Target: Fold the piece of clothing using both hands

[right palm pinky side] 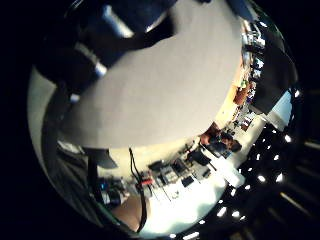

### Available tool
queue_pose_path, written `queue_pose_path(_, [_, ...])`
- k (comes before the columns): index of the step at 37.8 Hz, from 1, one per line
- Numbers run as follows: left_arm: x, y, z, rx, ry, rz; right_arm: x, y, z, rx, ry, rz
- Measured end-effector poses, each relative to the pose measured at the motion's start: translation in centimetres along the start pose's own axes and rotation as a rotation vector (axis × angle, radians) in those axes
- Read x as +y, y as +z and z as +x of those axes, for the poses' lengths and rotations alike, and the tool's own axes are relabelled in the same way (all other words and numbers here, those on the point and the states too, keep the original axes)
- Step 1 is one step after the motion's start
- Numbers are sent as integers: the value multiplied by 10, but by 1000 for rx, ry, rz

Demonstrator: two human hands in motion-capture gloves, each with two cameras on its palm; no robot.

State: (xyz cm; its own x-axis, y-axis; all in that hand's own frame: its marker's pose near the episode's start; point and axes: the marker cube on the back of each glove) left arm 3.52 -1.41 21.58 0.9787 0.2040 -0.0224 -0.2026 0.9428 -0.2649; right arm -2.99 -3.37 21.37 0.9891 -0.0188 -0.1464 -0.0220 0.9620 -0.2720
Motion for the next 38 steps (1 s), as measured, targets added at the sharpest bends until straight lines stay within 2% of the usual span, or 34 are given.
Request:
queue_pose_path(5, [-32,12,-15,-55,-53,187,-13,-11,2,31,-39,170])
queue_pose_path(8, [-42,12,-19,-89,-55,224,-22,-18,6,68,-43,212])
queue_pose_path(11, [-45,4,-24,-108,-63,220,-28,-28,12,59,-47,198])
queue_pose_path(16, [-12,-41,-29,-109,-71,223,-9,-60,26,14,-46,166])
queue_pose_path(19, [4,-68,-35,-101,-67,238,14,-87,33,1,-50,171])
queue_pose_path(27, [80,-138,-23,-132,-6,201,97,-156,26,28,-91,182])
queue_pose_path(30, [101,-166,-20,-138,-3,193,110,-181,27,69,-70,192])
queue_pose_path(35, [92,-196,-26,-160,-67,190,103,-218,35,105,4,214])
queue_pose_path(38, [66,-213,-31,-185,-129,182,77,-242,43,116,75,224])
